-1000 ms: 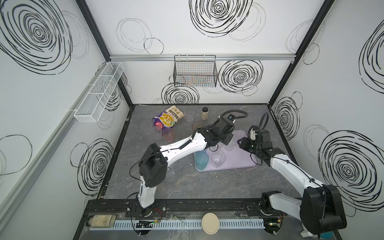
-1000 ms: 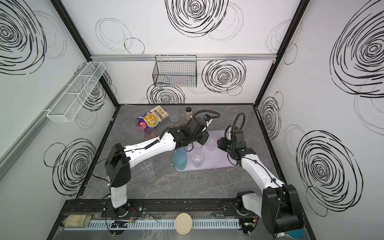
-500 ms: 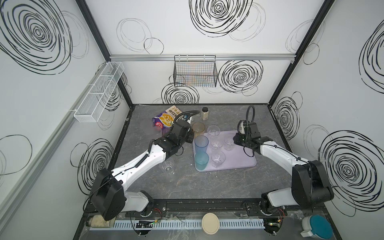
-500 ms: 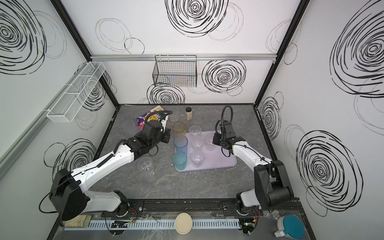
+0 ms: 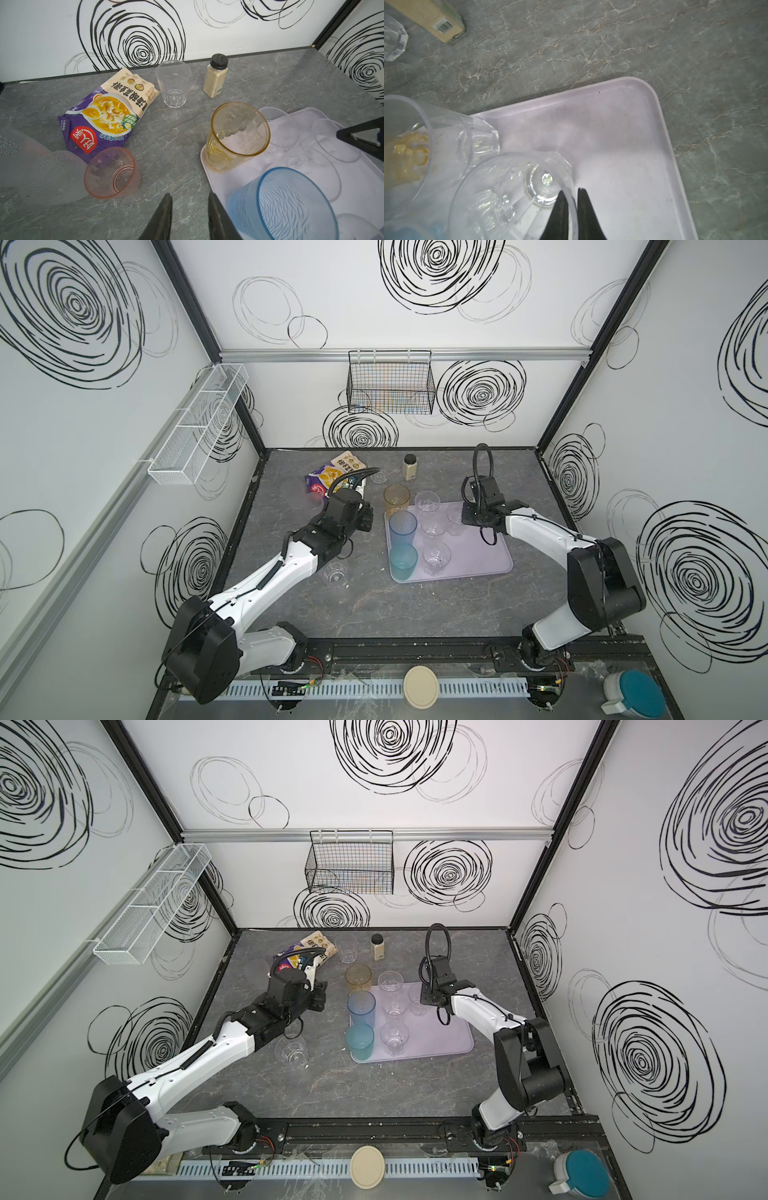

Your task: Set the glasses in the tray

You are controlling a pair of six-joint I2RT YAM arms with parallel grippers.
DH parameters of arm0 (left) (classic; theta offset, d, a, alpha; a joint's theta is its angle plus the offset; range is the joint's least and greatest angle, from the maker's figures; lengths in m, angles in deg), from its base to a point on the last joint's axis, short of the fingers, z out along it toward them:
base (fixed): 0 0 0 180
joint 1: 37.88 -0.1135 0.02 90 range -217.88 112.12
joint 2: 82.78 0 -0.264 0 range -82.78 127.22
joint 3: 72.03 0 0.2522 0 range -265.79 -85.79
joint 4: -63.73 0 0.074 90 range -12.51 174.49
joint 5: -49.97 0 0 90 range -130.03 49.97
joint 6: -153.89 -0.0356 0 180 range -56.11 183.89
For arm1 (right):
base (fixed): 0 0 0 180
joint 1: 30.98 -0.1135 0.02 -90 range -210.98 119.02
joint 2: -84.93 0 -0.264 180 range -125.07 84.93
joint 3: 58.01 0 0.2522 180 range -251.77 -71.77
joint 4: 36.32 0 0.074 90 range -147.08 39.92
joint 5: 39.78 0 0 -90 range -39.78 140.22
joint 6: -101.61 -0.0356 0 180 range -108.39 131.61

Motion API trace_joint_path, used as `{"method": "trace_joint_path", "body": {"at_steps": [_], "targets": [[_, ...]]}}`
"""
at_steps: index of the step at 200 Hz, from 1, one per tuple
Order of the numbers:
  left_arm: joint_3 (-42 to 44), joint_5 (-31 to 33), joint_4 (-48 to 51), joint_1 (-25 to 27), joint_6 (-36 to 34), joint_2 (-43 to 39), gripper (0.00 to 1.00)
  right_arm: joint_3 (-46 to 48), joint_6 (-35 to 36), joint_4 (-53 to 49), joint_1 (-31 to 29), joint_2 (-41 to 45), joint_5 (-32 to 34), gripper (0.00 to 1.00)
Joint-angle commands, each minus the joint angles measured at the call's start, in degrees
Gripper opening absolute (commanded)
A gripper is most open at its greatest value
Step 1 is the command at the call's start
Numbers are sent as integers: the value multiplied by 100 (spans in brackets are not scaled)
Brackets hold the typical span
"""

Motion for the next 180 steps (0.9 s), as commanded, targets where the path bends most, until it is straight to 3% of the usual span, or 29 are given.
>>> {"method": "trace_joint_path", "body": {"at_steps": [1,119,180], "targets": [[75,-113,-321,-88,52,-115,33,-316,77,-90,27,-198,286,12],[120,-122,-354,-171,95,-46,34,-928,253,47,87,-1021,604,12],[119,-133,-365,-192,130,25,34,-984,236,-30,76,-876,601,26]]}}
